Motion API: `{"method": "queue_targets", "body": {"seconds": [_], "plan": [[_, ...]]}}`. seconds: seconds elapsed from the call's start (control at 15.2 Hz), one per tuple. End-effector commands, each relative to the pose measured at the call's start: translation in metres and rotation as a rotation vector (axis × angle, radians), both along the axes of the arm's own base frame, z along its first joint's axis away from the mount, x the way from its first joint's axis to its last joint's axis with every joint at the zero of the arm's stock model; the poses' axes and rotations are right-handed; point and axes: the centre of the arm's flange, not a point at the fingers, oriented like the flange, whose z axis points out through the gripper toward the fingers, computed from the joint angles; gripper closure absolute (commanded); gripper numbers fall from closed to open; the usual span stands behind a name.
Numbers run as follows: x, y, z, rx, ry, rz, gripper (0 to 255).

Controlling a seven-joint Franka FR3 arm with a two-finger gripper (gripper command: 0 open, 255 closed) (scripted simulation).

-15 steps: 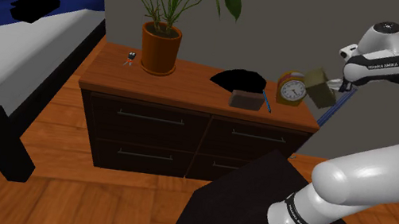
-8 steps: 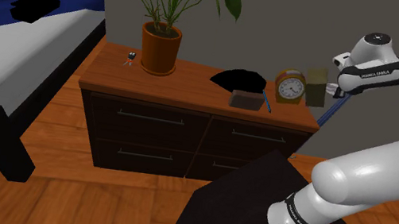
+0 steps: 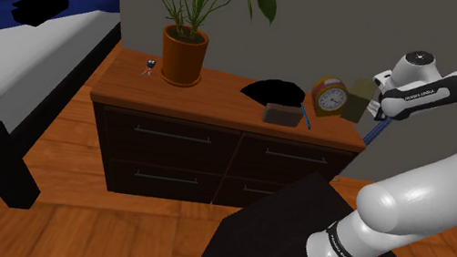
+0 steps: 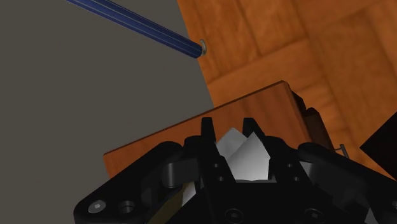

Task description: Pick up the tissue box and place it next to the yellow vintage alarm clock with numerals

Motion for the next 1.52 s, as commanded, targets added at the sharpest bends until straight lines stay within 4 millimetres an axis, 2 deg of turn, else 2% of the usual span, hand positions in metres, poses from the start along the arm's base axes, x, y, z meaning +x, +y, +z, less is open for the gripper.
{"method": "queue_targets", "body": {"seconds": [0.0, 0.07, 0.59, 0.66, 0.99, 1.25, 1.45], "plan": [[0.002, 0.003, -0.012, 0.003, 0.004, 0.006, 255], [0.002, 0.003, -0.017, 0.003, 0.004, 0.006, 255], [0.002, 0.003, -0.017, 0.003, 0.004, 0.006, 255], [0.002, 0.003, -0.016, 0.003, 0.004, 0.006, 0], [0.002, 0.003, -0.017, 0.003, 0.004, 0.006, 0], [0.000, 0.030, 0.025, 0.003, 0.004, 0.006, 0], [0.000, 0.030, 0.025, 0.003, 0.004, 0.006, 0]]}}
